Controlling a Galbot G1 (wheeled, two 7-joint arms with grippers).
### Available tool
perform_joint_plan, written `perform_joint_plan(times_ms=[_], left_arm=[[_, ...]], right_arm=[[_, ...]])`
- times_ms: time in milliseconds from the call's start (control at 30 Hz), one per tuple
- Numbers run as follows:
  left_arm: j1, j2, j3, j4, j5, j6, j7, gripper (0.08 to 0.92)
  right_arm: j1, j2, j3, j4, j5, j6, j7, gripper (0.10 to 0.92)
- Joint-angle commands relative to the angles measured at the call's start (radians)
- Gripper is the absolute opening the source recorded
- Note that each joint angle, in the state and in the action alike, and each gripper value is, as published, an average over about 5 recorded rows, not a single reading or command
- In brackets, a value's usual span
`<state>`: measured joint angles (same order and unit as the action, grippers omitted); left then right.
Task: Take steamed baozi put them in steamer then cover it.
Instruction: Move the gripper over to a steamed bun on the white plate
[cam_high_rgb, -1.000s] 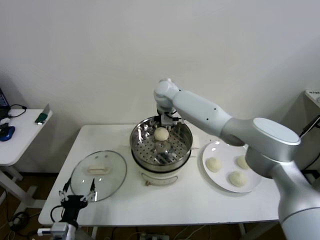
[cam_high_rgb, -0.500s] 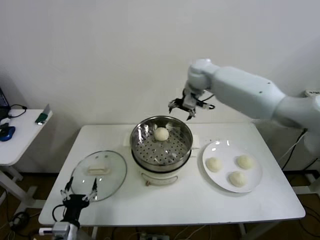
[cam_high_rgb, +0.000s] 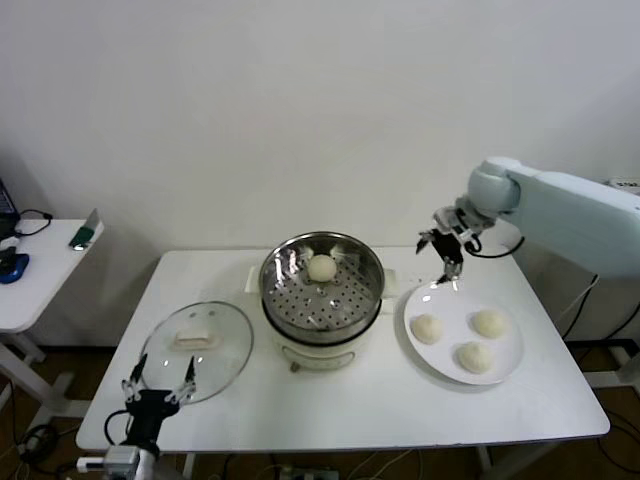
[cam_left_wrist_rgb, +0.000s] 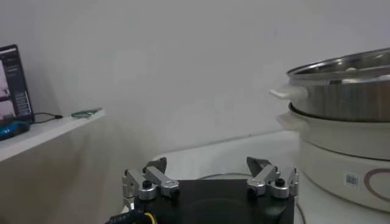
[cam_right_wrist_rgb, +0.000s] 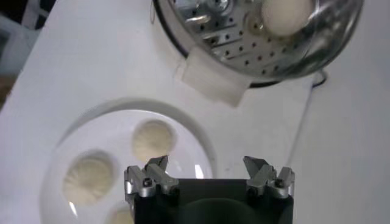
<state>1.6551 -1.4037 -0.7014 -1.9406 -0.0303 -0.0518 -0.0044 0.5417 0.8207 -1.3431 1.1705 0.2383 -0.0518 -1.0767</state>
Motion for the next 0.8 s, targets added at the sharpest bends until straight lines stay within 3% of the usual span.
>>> perform_joint_plan(times_ms=[33, 800], left_arm=[[0.008, 0.001, -0.003, -0.014, -0.004, 0.013, -0.008, 0.823], [0.016, -0.014, -0.015, 0.010, -0.026, 0.022, -0.019, 0.823]], right_arm=[[-0.242, -0.055, 0.113, -0.083, -0.002, -0.149, -0.015, 0.823], [-0.436, 0.098, 0.296, -0.282, -0.115, -0.098, -0.010, 0.823]])
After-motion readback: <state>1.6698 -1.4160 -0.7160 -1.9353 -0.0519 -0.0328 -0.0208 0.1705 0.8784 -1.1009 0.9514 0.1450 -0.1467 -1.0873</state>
